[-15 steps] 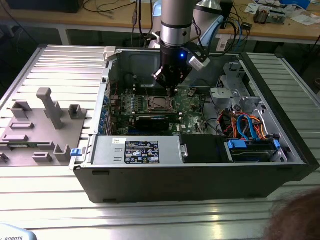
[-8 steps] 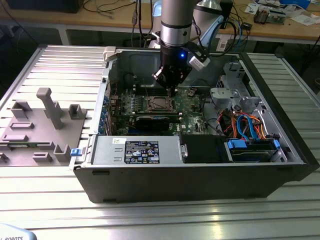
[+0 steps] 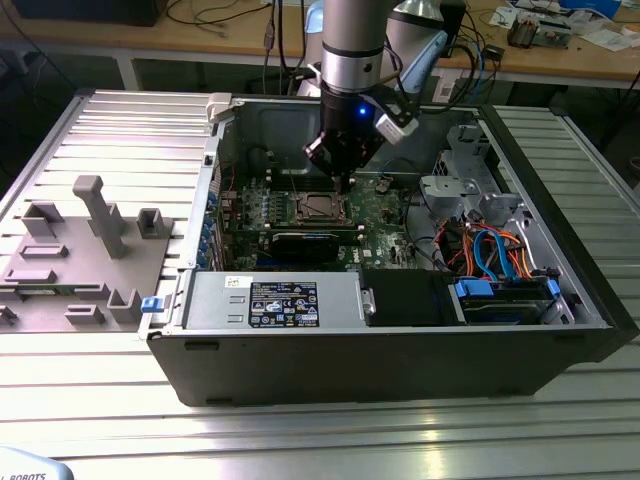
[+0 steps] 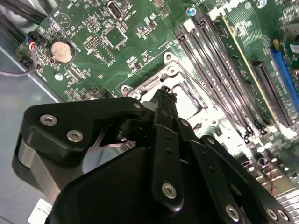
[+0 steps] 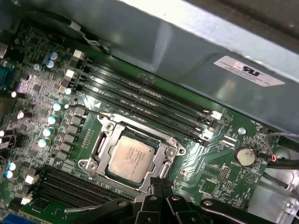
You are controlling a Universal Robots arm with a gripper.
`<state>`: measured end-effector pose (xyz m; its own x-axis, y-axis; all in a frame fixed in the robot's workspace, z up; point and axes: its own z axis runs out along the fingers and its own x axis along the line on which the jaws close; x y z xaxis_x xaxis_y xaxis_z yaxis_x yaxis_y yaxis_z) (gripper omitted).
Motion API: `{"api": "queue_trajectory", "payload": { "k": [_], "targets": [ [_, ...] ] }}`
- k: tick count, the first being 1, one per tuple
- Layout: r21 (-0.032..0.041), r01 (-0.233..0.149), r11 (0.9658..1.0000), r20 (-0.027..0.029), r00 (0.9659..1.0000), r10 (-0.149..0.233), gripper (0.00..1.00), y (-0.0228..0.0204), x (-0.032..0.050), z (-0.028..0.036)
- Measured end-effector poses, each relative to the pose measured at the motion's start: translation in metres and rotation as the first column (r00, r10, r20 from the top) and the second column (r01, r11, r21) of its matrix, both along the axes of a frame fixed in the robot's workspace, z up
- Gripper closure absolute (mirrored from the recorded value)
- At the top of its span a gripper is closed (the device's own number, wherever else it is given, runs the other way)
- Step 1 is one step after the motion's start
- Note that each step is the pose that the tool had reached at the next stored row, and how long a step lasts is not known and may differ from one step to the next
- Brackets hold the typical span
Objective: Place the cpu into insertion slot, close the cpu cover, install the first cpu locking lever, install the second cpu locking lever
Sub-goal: 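Install the first cpu locking lever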
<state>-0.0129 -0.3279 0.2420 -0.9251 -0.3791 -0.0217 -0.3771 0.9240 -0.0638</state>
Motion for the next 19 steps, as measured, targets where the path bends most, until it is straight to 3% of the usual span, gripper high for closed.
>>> {"api": "queue_trajectory", "payload": {
  "k": [4,7,8,12,16,19],
  "targets": [
    [0.0144,0.041,0.9990,-0.0003,0.9992,-0.041,0.89,0.0000,0.0000,0.0000],
    [0.0403,0.085,0.9956,-0.0019,0.9964,-0.085,0.89,0.0000,0.0000,0.0000],
    [0.0460,0.104,0.9935,-0.0025,0.9946,-0.104,0.89,0.0000,0.0000,0.0000],
    [0.0545,0.151,0.9870,-0.0036,0.9885,-0.151,0.89,0.0000,0.0000,0.0000],
    [0.0704,0.219,0.9731,-0.0067,0.9757,-0.219,0.89,0.0000,0.0000,-0.0001],
    [0.0807,0.249,0.9651,-0.0092,0.9684,-0.249,0.89,0.0000,0.0000,-0.0001]
  ]
}}
